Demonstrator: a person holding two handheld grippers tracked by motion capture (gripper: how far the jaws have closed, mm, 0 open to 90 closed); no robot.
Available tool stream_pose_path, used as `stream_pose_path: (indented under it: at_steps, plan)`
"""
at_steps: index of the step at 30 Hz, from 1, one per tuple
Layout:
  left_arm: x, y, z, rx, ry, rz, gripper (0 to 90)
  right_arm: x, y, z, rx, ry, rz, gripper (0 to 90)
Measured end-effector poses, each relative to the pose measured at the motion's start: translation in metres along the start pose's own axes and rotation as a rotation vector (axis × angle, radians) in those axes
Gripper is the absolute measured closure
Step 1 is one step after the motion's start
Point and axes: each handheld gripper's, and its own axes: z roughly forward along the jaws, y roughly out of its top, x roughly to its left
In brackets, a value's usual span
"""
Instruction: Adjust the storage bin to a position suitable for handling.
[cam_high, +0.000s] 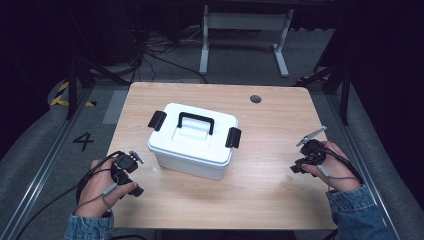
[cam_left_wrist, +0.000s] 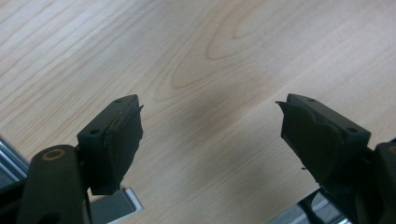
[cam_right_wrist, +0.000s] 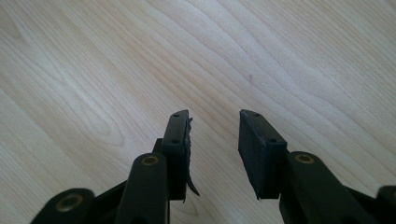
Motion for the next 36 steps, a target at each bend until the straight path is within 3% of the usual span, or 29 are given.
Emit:
stream_pose_path:
  at_steps: [4, 8, 20, 27, 32, 36]
  plan:
    - [0.001, -0.005, -0.003, -0.018, 0.003, 0.008, 27.4, 0.003, 0.003, -0.002, -0.026, 0.013, -0.011, 64.3]
    - [0.002, -0.005, -0.005, -0.044, 0.015, -0.005, 28.1, 0.007, 0.014, -0.002, -0.008, 0.002, -0.044, 62.5]
    - [0.008, -0.002, -0.007, -0.070, -0.029, -0.001, 27.2, 0.034, 0.070, -0.015, 0.005, 0.012, -0.156, 62.4]
    - [0.013, -0.003, -0.007, -0.085, -0.031, -0.026, 27.3, 0.042, 0.095, -0.028, 0.013, 0.013, -0.180, 62.2]
    - [0.015, -0.003, -0.009, -0.091, -0.029, -0.008, 27.3, 0.048, 0.113, -0.039, 0.011, 0.041, -0.196, 62.1]
    - [0.015, -0.002, -0.009, -0.096, -0.030, -0.016, 26.9, 0.052, 0.123, -0.046, 0.002, 0.083, -0.205, 62.1]
